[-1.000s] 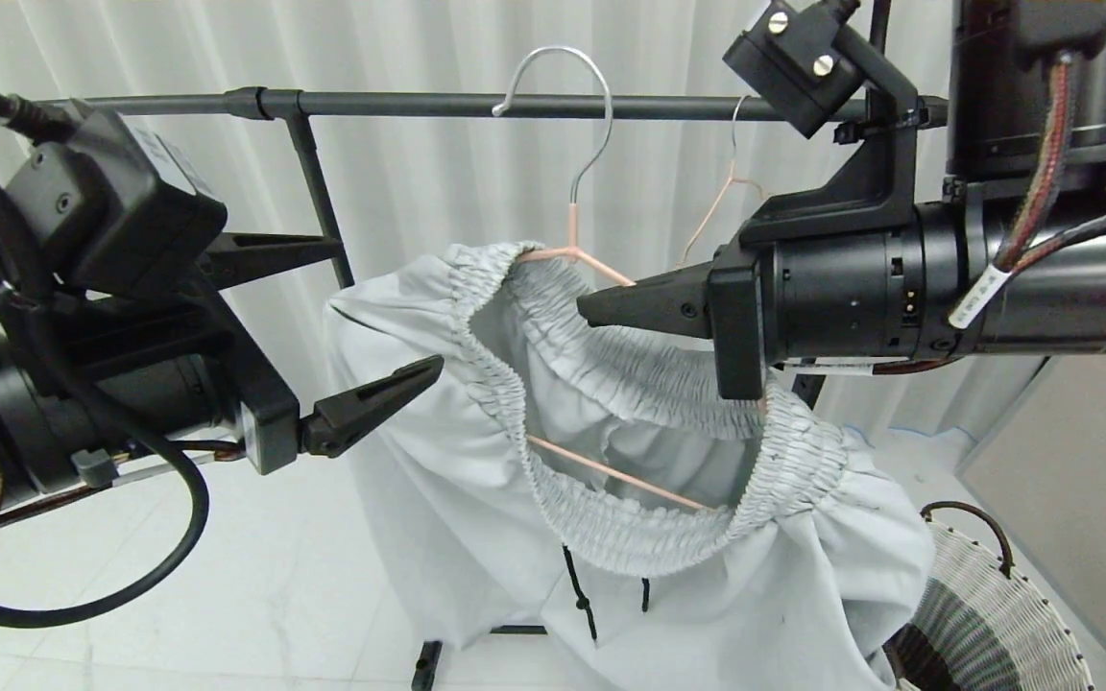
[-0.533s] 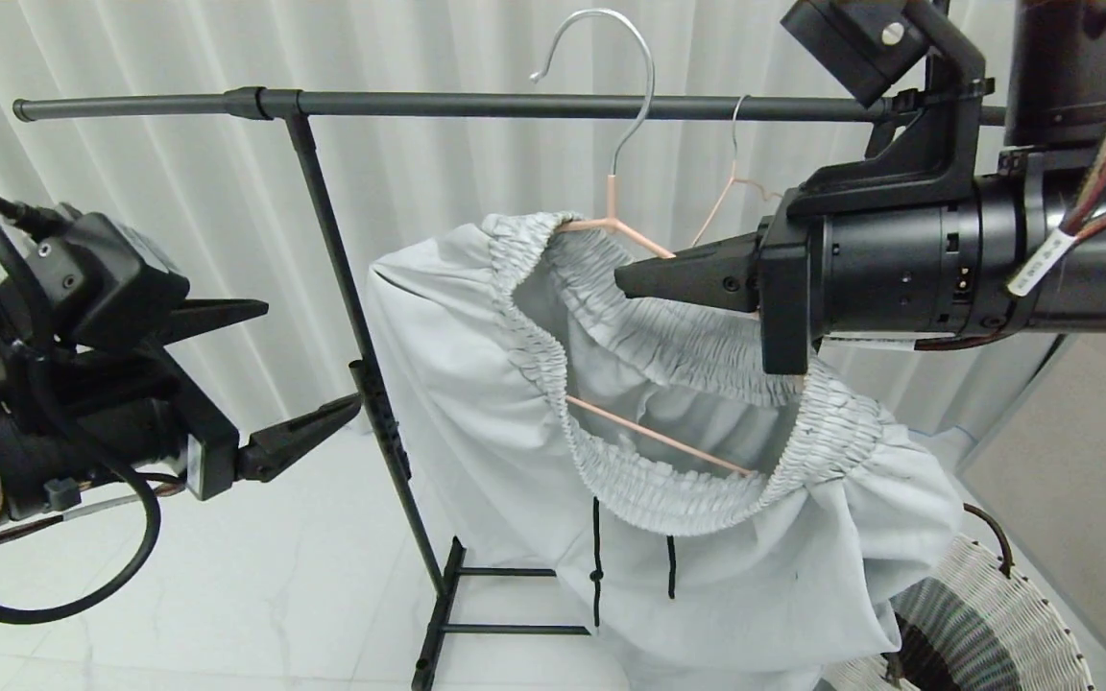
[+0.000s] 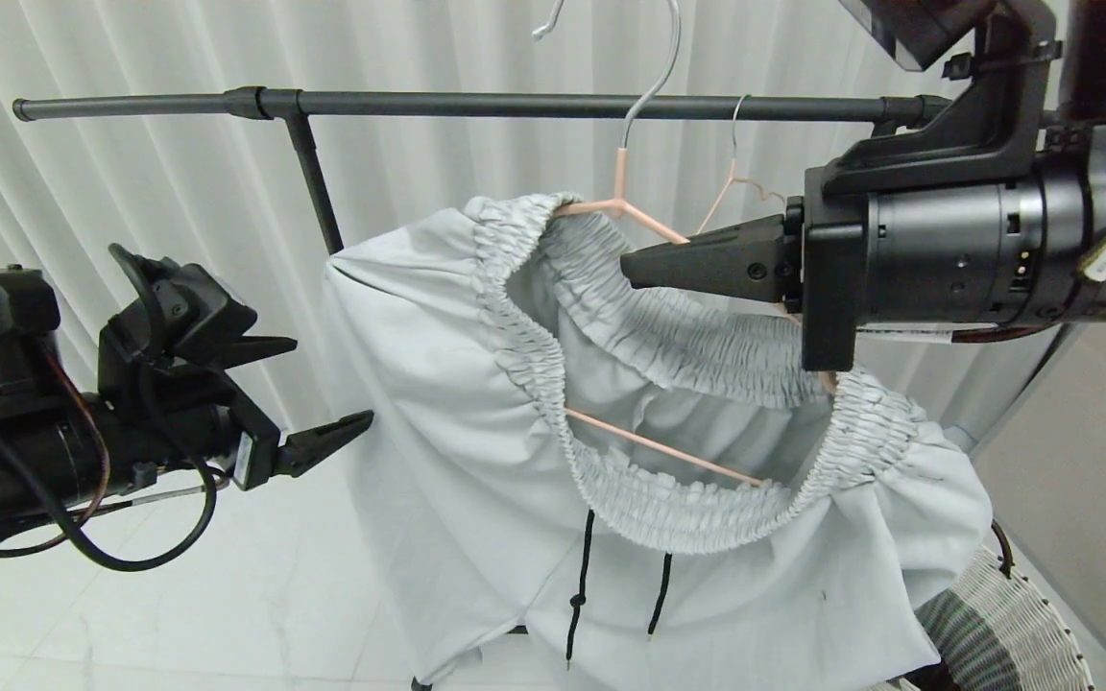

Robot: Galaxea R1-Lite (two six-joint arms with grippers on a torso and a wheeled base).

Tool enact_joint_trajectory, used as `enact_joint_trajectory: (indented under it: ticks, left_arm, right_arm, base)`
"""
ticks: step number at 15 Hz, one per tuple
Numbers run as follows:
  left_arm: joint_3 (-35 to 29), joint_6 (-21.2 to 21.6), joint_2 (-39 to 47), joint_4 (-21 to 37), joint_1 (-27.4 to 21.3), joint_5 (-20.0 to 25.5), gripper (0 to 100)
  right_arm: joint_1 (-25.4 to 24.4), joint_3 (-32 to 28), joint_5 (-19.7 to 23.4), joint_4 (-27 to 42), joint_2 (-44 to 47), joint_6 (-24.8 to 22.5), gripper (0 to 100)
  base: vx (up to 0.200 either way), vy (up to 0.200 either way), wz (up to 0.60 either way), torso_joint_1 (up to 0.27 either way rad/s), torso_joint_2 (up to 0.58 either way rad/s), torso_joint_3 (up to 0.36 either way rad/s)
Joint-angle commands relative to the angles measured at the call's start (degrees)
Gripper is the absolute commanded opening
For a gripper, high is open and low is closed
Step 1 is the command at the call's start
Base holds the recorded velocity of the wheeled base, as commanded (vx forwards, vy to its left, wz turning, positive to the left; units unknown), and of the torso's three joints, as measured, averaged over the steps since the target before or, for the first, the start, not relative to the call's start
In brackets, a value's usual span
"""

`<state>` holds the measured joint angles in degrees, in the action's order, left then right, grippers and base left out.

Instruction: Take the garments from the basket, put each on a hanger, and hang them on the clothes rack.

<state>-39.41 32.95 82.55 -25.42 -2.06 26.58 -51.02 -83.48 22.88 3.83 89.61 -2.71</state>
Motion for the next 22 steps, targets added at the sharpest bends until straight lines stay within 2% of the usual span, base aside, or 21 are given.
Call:
enact_joint_trajectory:
  ticks: [1,3,4,6,10,12,13,14,16,17,20,22]
  left_arm:
    - [-0.49,0.01,2.7,-0.07,0.13,1.11,100]
    - [-0.49,0.01,2.79,-0.07,0.3,1.81,100]
    - [-0.4,0.01,2.7,-0.07,0.57,2.16,0]
    - [0.04,0.01,2.7,-0.07,1.18,2.08,0]
    - [4.17,0.71,2.44,-0.51,7.69,1.9,0]
    - [7.24,0.8,2.7,-3.41,10.32,1.64,0]
    - [7.33,0.8,2.7,-3.59,10.41,1.64,0]
    - [10.32,0.8,2.7,-7.72,10.67,1.64,0]
    - [11.73,0.89,2.17,-10.53,10.67,1.64,0]
    - [11.64,0.97,1.82,-10.71,10.67,1.64,100]
    - [11.73,0.62,0.24,-10.79,10.67,1.99,100]
    - [13.4,0.18,-4.95,-10.79,10.67,2.16,100]
  right_arm:
    - [-1.01,-0.01,0.15,0.22,-0.84,-0.02,0]
    - [-1.63,0.16,0.23,0.22,-1.11,-0.02,0]
    - [-1.89,0.16,0.23,0.22,-1.11,-0.02,0]
    - [-1.8,0.25,-0.03,0.22,-1.11,-0.02,0]
    - [-1.63,-0.1,-0.47,0.22,-1.28,0.16,0]
    - [-1.54,-0.28,-0.47,-0.05,-1.28,0.16,0]
    - [-1.54,-0.28,-0.47,-0.05,-1.28,0.25,0]
    - [-1.54,-0.37,-0.47,-0.31,-1.28,0.25,0]
    - [-1.54,-0.37,-0.56,-0.31,-1.2,0.33,0]
    - [-1.45,-0.37,-0.56,-0.31,-1.2,0.33,0]
    - [-1.19,-0.54,-1.61,-0.31,-0.76,0.51,0]
    - [-0.05,-0.45,-4.6,-0.05,-0.32,0.6,0]
  base:
    - [0.0,0.0,0.0,0.0,0.0,0.0]
    - [0.0,0.0,0.0,0.0,0.0,0.0]
    - [0.0,0.0,0.0,0.0,0.0,0.0]
    - [0.0,0.0,0.0,0.0,0.0,0.0]
    - [0.0,0.0,0.0,0.0,0.0,0.0]
    - [0.0,0.0,0.0,0.0,0.0,0.0]
    - [0.0,0.0,0.0,0.0,0.0,0.0]
    - [0.0,0.0,0.0,0.0,0.0,0.0]
    - [0.0,0.0,0.0,0.0,0.0,0.0]
    - [0.0,0.0,0.0,0.0,0.0,0.0]
    - [0.0,0.0,0.0,0.0,0.0,0.0]
    - [0.0,0.0,0.0,0.0,0.0,0.0]
